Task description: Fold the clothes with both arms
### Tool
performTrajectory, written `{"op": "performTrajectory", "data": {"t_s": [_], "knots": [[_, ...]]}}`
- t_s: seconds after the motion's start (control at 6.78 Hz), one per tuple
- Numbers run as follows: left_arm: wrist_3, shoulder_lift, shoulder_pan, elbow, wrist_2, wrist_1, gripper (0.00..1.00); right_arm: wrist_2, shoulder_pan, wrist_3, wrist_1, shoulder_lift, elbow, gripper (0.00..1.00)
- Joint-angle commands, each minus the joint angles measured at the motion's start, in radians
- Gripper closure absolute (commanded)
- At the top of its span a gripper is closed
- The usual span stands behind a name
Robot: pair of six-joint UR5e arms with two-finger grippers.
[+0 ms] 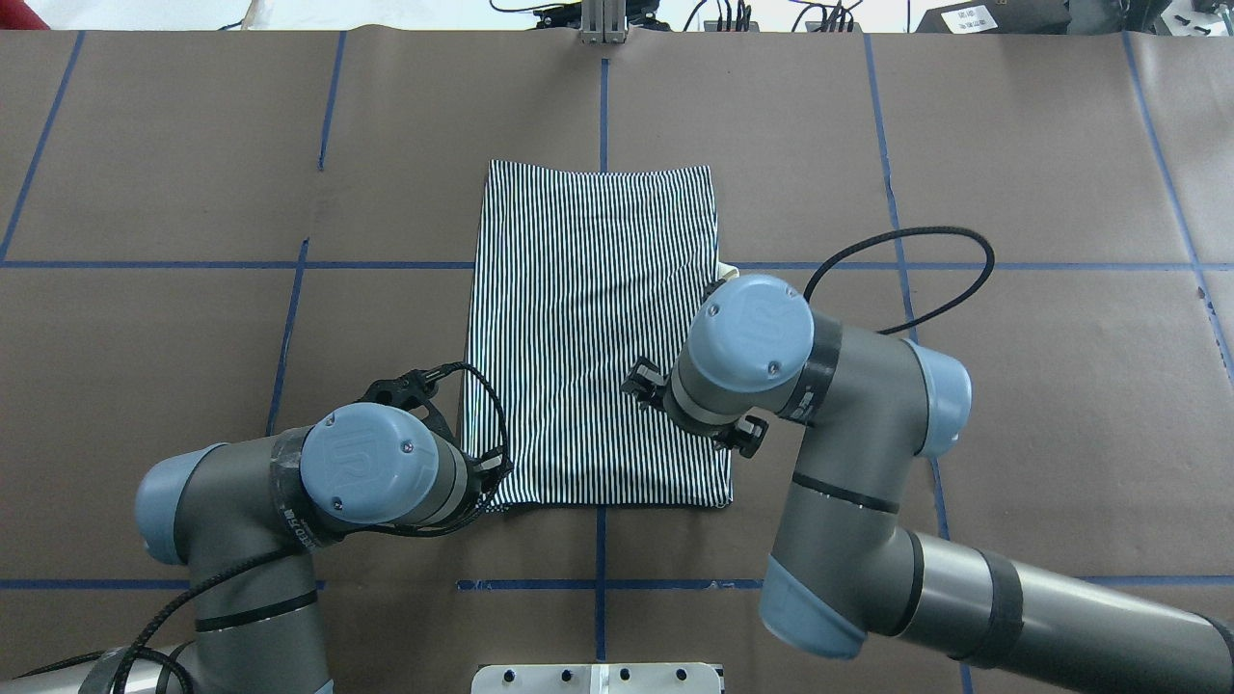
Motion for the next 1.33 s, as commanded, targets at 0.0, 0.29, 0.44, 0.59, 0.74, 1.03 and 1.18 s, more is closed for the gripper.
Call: {"op": "performTrajectory", "data": {"t_s": [0.0,0.29,0.44,0.59,0.74,1.03,1.18], "knots": [[0.001,-0.004,0.0,-0.001,0.0,0.001,1.0,-0.062,-0.087,0.178,-0.006,-0.005,-0.007,0.0],[0.001,-0.009,0.0,-0.001,0.0,-0.001,1.0,-0.118,-0.114,0.184,-0.006,0.004,-0.062,0.0],[0.001,-0.009,0.0,-0.001,0.0,-0.001,1.0,-0.118,-0.11,0.184,-0.006,0.001,-0.064,0.0],[0.001,-0.007,0.002,-0.001,0.001,-0.001,1.0,-0.121,-0.107,0.184,-0.009,0.001,-0.064,0.0],[0.001,-0.004,0.002,-0.001,0.001,-0.005,1.0,-0.121,-0.104,0.184,-0.01,-0.001,-0.064,0.0],[0.001,-0.004,0.003,0.003,0.001,-0.005,1.0,-0.121,-0.104,0.183,-0.01,-0.007,-0.065,0.0],[0.001,-0.004,0.003,0.007,0.001,-0.007,1.0,-0.121,-0.104,0.183,-0.01,-0.01,-0.067,0.0]]}}
